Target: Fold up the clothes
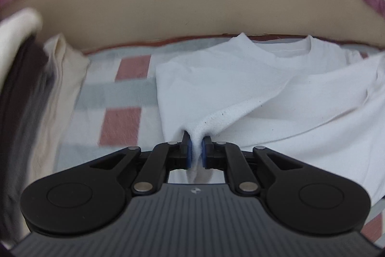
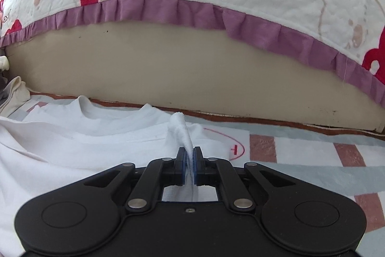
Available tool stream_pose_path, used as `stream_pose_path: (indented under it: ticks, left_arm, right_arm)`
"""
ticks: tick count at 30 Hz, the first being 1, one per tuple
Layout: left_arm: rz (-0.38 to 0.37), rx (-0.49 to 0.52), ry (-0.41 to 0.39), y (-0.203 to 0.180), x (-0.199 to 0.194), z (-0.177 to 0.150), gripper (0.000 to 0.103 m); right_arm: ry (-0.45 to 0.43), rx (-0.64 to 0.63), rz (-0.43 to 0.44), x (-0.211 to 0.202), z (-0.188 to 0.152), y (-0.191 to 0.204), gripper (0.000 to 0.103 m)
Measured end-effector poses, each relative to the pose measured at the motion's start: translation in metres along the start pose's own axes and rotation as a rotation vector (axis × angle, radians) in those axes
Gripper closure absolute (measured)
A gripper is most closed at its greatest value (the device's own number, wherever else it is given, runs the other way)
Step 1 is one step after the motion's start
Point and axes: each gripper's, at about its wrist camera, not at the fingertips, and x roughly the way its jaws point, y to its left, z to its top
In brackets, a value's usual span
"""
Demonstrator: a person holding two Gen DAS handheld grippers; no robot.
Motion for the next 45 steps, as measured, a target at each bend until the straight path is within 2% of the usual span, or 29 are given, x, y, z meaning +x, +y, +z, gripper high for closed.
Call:
stream_pose_path:
  ticks: [5, 7, 8, 9, 11, 13, 15, 18, 21, 23, 27, 29, 30, 33, 36, 38, 40, 41, 42, 45]
  left_arm:
    - [0.082, 0.056, 0.103, 0.001, 0.001, 0.040, 0.091]
    - [0.144, 0.035, 0.092, 0.005, -0.007, 0.054, 0.091]
    - [0.176, 0.028, 0.077, 0.008, -0.012, 0.058, 0.083]
    - [0.196, 0.029, 0.063, 0.010, -0.017, 0.061, 0.071]
    - [0.178, 0.053, 0.047, 0.011, -0.026, 0.061, 0.068]
    - [0.149, 0.096, 0.076, 0.010, -0.031, 0.055, 0.067]
    - [0.115, 0.130, 0.109, 0.006, -0.031, 0.050, 0.061]
    - [0.084, 0.184, 0.127, -0.001, -0.021, 0.043, 0.058]
    - [0.086, 0.208, 0.182, -0.006, -0.004, 0.042, 0.058]
    - [0.056, 0.214, 0.215, -0.006, -0.001, 0.043, 0.058]
    - [0.043, 0.265, 0.207, -0.006, 0.003, 0.042, 0.054]
    - [0.060, 0.291, 0.181, -0.006, 0.016, 0.040, 0.052]
    - [0.066, 0.300, 0.174, -0.006, 0.025, 0.040, 0.048]
    - [0.059, 0.311, 0.201, -0.007, 0.066, 0.040, 0.046]
    - [0.091, 0.306, 0.190, -0.003, 0.100, 0.038, 0.046]
    - [0.066, 0.264, 0.166, 0.008, 0.109, 0.038, 0.044]
    - [0.031, 0.234, 0.123, 0.018, 0.102, 0.039, 0.061]
    - [0.017, 0.228, 0.099, 0.022, 0.096, 0.039, 0.084]
    - [0.003, 0.222, 0.075, 0.026, 0.091, 0.040, 0.094]
    - [-0.038, 0.202, 0.003, 0.038, 0.074, 0.042, 0.095]
  right_arm:
    - [0.012, 0.052, -0.030, 0.008, -0.004, -0.005, 0.098]
    - [0.028, 0.015, -0.055, 0.010, -0.011, -0.002, 0.098]
    - [0.039, 0.003, -0.072, 0.010, -0.014, -0.001, 0.098]
    - [0.051, 0.007, -0.081, 0.010, -0.018, -0.002, 0.098]
    - [0.064, 0.028, -0.089, 0.007, -0.023, -0.003, 0.098]
    - [0.057, 0.014, -0.081, 0.003, -0.023, -0.002, 0.097]
    - [0.049, 0.014, -0.067, -0.002, -0.022, -0.002, 0.097]
    - [0.046, 0.048, -0.039, -0.005, -0.020, -0.008, 0.097]
    - [0.042, 0.059, -0.009, -0.005, -0.019, -0.013, 0.097]
    - [0.048, 0.051, 0.002, -0.004, -0.019, -0.014, 0.097]
    - [0.064, 0.052, 0.003, 0.003, -0.016, -0.013, 0.097]
    - [0.075, 0.044, -0.008, 0.004, -0.016, -0.011, 0.097]
    - [0.080, 0.047, -0.010, 0.004, -0.016, -0.010, 0.097]
    - [0.091, 0.054, -0.008, 0.005, -0.015, -0.012, 0.097]
    - [0.094, 0.085, 0.006, 0.003, -0.014, -0.017, 0.097]
    - [0.089, 0.117, 0.025, 0.001, -0.014, -0.021, 0.097]
    - [0.093, 0.130, 0.036, 0.002, -0.014, -0.023, 0.097]
    - [0.096, 0.140, 0.040, 0.004, -0.014, -0.025, 0.097]
    - [0.097, 0.158, 0.045, 0.005, -0.014, -0.027, 0.097]
    - [0.093, 0.210, 0.076, 0.006, -0.014, -0.034, 0.097]
